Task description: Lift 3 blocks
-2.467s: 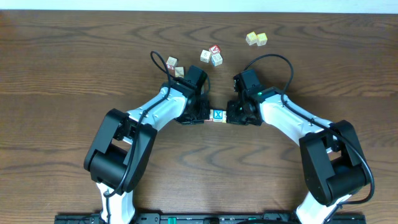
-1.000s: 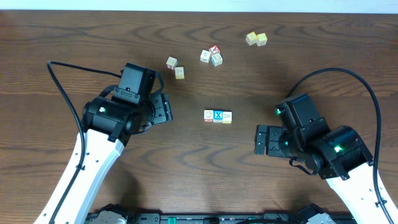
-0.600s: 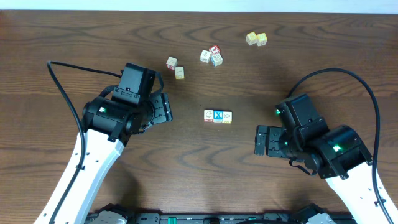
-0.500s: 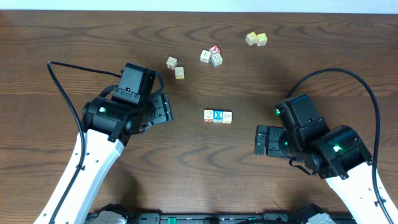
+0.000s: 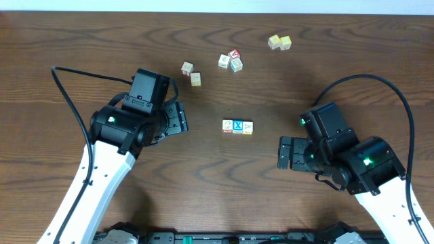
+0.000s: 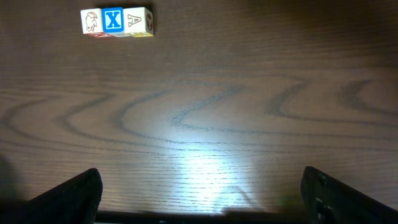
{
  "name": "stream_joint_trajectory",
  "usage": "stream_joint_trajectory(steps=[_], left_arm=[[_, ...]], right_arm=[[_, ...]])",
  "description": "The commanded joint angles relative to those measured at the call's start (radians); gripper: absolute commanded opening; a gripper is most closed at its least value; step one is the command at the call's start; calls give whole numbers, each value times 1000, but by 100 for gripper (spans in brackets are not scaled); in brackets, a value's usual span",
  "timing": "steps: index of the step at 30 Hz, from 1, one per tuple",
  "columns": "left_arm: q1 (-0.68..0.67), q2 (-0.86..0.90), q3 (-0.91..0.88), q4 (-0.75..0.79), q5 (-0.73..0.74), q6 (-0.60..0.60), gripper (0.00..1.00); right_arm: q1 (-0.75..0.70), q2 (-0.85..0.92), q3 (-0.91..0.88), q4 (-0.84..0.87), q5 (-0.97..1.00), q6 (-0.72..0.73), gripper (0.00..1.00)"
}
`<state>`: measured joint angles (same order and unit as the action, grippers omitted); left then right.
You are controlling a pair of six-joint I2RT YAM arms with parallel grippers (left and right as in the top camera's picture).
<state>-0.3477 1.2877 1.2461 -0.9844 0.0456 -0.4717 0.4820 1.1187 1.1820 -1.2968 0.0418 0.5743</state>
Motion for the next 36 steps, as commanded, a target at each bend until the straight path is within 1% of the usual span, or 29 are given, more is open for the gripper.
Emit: stream_joint_trajectory(steps=[1,3,7,10,13,15,19,20,25,29,30,36], left_arm=[[4,1,10,-2,-9,3,75],[4,1,10,-2,-9,2,74],[4,1,10,-2,-9,3,74],[4,1,10,-2,-9,2,74],[4,1,10,-2,-9,2,75],[4,1,10,-2,-9,3,74],[4,1,10,-2,-9,3,74],[4,1,10,-2,-9,3,74],[4,1,10,-2,-9,2,74],[4,1,10,-2,-9,2,74],[4,1,10,-2,-9,2,75],[4,1,10,-2,-9,2,74]], right_arm=[[9,-3,-8,-1,13,16,99],[9,-7,-8,-9,13,6,99],[9,-24,-8,-94,15,-53,99],[7,-52,-8,-81,106,-66,99],[-21,-108,-21,32,179,-89,99],[-59,-158,-45,116,173,-129,99],[-177,-285,-151,272,103,-203,99],[-224,-329,-200,327,70,-234,99],[-349,-483,-385,533,-55,-365,99],[-380,-624,-541,670,-84,-420,99],[-380,-687,-603,716,-85,-436,99],[-393,-888,-795,856,-86,-441,99]])
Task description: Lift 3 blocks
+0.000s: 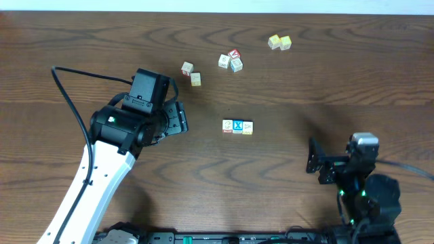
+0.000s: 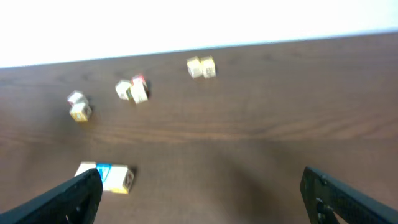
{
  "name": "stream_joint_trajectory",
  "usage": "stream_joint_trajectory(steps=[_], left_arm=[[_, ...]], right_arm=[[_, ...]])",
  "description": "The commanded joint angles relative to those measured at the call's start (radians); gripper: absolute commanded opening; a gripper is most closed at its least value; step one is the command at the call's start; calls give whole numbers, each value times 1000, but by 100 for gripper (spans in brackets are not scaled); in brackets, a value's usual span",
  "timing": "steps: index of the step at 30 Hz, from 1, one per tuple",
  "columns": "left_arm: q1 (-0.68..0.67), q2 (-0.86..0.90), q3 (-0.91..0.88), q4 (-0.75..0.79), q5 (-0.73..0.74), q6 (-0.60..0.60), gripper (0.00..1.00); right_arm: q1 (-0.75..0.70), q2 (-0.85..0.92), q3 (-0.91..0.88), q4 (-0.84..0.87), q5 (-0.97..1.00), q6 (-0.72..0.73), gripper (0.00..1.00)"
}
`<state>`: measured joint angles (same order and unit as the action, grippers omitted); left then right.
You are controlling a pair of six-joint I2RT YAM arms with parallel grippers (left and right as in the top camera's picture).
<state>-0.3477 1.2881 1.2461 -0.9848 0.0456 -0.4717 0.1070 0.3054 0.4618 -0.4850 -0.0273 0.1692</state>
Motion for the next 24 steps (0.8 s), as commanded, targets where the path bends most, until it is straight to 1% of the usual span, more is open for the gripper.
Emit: stream_joint_trajectory(steps=[1,7,13,19,24], left_arm=[[4,1,10,-2,-9,2,74],[4,1,10,-2,-9,2,74],[4,1,10,-2,-9,2,75],[4,1,10,-2,-9,3,75],[4,1,10,-2,-9,2,75]], right_arm=[[-25,-93,-99,63,-20,-37,99],[-49,-170,-228,208,-34,-39,99],[-49,-233,-331,343,-56,-74,99],[-49,-278,-417,433,-58,-74,99],[-50,-301,-456,466,-61,-87,99]])
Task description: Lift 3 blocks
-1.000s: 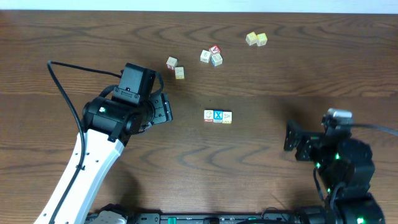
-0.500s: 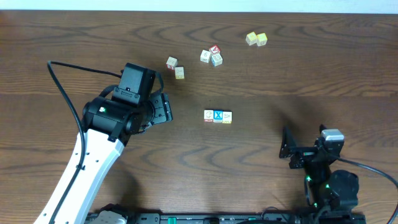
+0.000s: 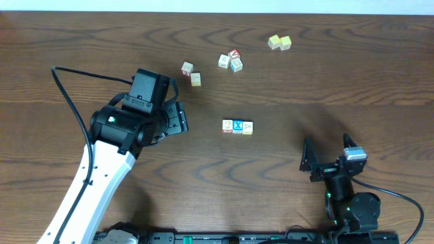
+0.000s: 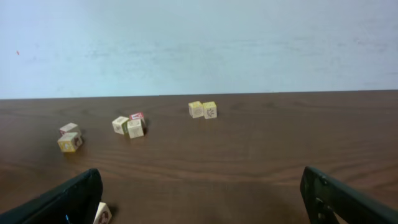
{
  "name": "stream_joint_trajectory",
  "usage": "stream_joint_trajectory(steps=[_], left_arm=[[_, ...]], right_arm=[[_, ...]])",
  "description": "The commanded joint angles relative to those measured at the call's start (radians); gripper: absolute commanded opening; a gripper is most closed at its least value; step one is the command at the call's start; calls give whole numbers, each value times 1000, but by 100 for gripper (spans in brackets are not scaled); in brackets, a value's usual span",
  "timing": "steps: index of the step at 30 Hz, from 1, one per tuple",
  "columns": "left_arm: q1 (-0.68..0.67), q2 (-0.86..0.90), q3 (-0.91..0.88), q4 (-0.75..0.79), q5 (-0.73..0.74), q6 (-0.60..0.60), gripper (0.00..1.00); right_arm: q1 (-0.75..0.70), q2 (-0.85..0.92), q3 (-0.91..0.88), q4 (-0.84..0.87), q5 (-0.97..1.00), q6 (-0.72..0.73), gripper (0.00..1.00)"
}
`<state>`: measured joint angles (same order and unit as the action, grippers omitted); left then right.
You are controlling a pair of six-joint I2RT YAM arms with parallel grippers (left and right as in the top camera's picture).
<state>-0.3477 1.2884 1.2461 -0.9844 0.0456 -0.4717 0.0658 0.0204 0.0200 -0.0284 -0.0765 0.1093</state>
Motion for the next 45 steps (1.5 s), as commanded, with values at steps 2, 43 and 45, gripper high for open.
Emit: stream_joint_trajectory(steps=[2,43,45], left_arm=[[4,0,10,-2,-9,2,75],[4,0,10,-2,-9,3,75],[4,0,10,-2,-9,3,75]], right_arm=[[-10,-16,-14,16,-11,-41,99],[-41,-15,-14,-40,-10,-118,99],[-41,-15,-14,-40,-11,-118,99]])
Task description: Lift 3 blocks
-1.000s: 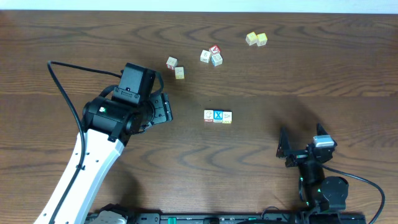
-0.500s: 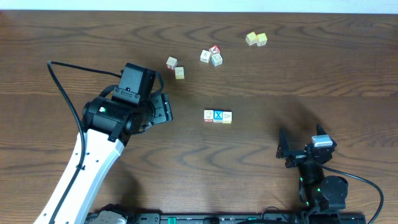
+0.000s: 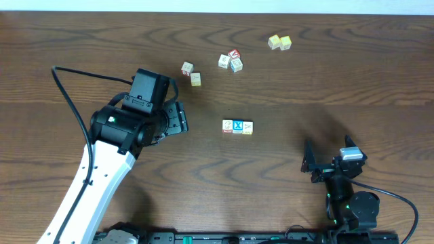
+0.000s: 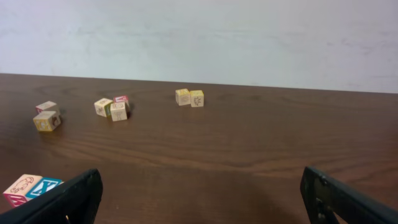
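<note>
Three lettered blocks (image 3: 237, 127) lie touching in a row at the table's middle, the centre one blue with an X; in the right wrist view this block row (image 4: 28, 188) sits at the lower left edge. My right gripper (image 3: 328, 161) is drawn back to the near right, folded low over its base, level with the table and open with nothing between its fingers (image 4: 68, 199). Its midpoint (image 4: 205, 208) faces bare wood. My left gripper (image 3: 180, 118) hovers left of the row, apart from it, and looks open and empty.
Other loose blocks lie toward the far edge: a pair at the left (image 3: 190, 73), a cluster of three (image 3: 230, 61) with a red one on top, and two yellow blocks (image 3: 279, 42). A pale wall rises behind the table. A black cable loops from the left arm.
The right wrist has turned slightly left, so the three-block row now shows at the lower left of its view. The left arm and all blocks are unchanged.
The right gripper first hung open over the table right of the row, looking down. It then was pulled back toward the near right edge, tilting up to look across the table. It now rests folded there. The left arm and the blocks stayed put throughout.
</note>
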{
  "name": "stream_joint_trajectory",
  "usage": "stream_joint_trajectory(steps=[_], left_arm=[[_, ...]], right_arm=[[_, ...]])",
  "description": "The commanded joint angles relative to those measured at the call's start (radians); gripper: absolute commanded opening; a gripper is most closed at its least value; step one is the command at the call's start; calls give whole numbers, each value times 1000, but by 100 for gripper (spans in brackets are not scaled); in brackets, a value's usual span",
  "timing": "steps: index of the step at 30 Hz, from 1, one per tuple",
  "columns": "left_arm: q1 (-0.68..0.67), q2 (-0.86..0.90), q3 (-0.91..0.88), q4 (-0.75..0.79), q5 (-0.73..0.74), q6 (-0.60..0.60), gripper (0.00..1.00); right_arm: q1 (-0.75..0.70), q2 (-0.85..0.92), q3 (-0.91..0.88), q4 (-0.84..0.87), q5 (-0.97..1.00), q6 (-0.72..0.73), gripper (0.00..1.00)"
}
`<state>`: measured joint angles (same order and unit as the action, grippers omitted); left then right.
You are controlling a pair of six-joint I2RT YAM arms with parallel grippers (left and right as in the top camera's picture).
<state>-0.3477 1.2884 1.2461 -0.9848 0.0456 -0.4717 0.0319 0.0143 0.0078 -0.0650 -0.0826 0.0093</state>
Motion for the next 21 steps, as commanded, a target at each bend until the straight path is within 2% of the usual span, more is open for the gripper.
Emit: stream_joint_trajectory(steps=[1,17,21], left_arm=[[4,0,10,-2,-9,3,75],[4,0,10,-16,-13,10,75],[4,0,10,-27,-13,63,75]], right_arm=[[-7,-9,-2,-3,-5,-18,99],[-7,-9,-2,-3,-5,-18,99],[-7,-9,-2,-3,-5,-18,99]])
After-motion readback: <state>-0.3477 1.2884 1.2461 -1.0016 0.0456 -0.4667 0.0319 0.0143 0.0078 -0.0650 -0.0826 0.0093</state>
